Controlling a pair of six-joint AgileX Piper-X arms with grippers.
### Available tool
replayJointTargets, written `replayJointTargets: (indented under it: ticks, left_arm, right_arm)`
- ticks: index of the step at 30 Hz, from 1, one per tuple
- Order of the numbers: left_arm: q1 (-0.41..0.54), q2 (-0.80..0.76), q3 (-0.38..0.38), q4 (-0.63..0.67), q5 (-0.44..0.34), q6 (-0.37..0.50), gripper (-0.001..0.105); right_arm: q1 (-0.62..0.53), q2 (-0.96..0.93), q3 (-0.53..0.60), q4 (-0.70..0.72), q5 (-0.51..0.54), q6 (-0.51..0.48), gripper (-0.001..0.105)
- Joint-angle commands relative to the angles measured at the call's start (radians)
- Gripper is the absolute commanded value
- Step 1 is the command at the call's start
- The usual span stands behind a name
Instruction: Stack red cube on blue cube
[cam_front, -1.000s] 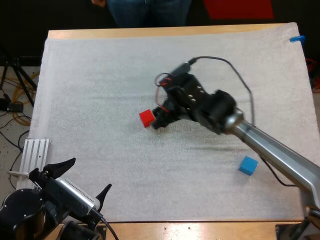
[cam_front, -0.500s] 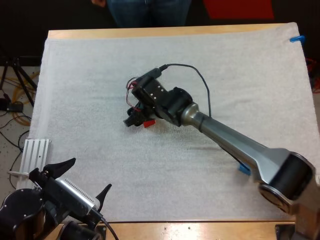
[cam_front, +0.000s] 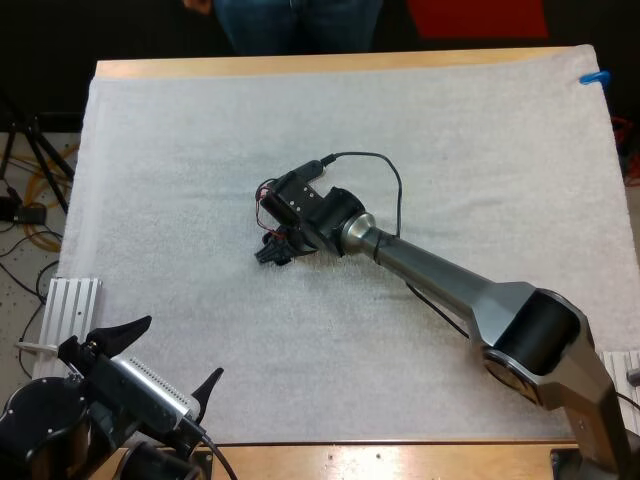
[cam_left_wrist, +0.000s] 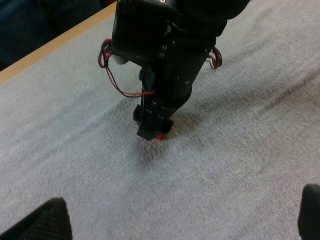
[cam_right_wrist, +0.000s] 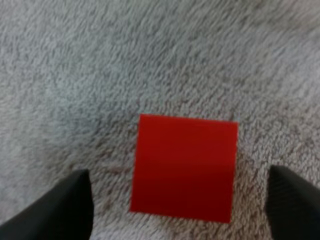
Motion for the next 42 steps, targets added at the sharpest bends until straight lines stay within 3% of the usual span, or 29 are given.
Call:
replayJointTargets:
  ticks: [1, 7, 11, 14, 17, 24, 29, 42]
  left_arm:
    - [-0.005, 0.004, -0.006, -0.003, -0.009, 0.005, 0.087]
    - [-0.005, 0.004, -0.006, -0.003, -0.009, 0.005, 0.087]
    - [-0.005, 0.004, -0.006, -0.003, -0.009, 0.005, 0.087]
    - [-0.005, 0.004, -0.006, -0.003, -0.009, 0.005, 0.087]
    - [-0.005, 0.004, -0.006, -0.003, -0.009, 0.005, 0.087]
    - [-0.005, 0.004, -0.006, -0.003, -0.005, 0.005, 0.087]
    - [-0.005, 0.004, -0.006, -0.003, 0.175, 0.005, 0.087]
    - [-0.005, 0.004, -0.006, -0.003, 0.519, 0.005, 0.087]
  right_arm:
    - [-0.012, 0.003, -0.014, -0.008, -0.019, 0.022, 0.069]
    - [-0.034, 0.026, -0.014, -0.003, -0.058, 0.037, 0.067]
    - [-0.034, 0.033, -0.014, 0.001, -0.075, 0.037, 0.047]
    - [-0.034, 0.036, -0.014, 0.001, -0.075, 0.037, 0.024]
    - [-0.034, 0.031, -0.014, 0.001, -0.075, 0.037, 0.015]
    - [-0.034, -0.045, -0.014, 0.001, -0.068, -0.030, 0.012]
    - [-0.041, -0.157, -0.014, 0.055, -0.044, -0.109, 0.012]
    - [-0.132, -0.406, -0.014, 0.339, -0.022, -0.219, 0.012]
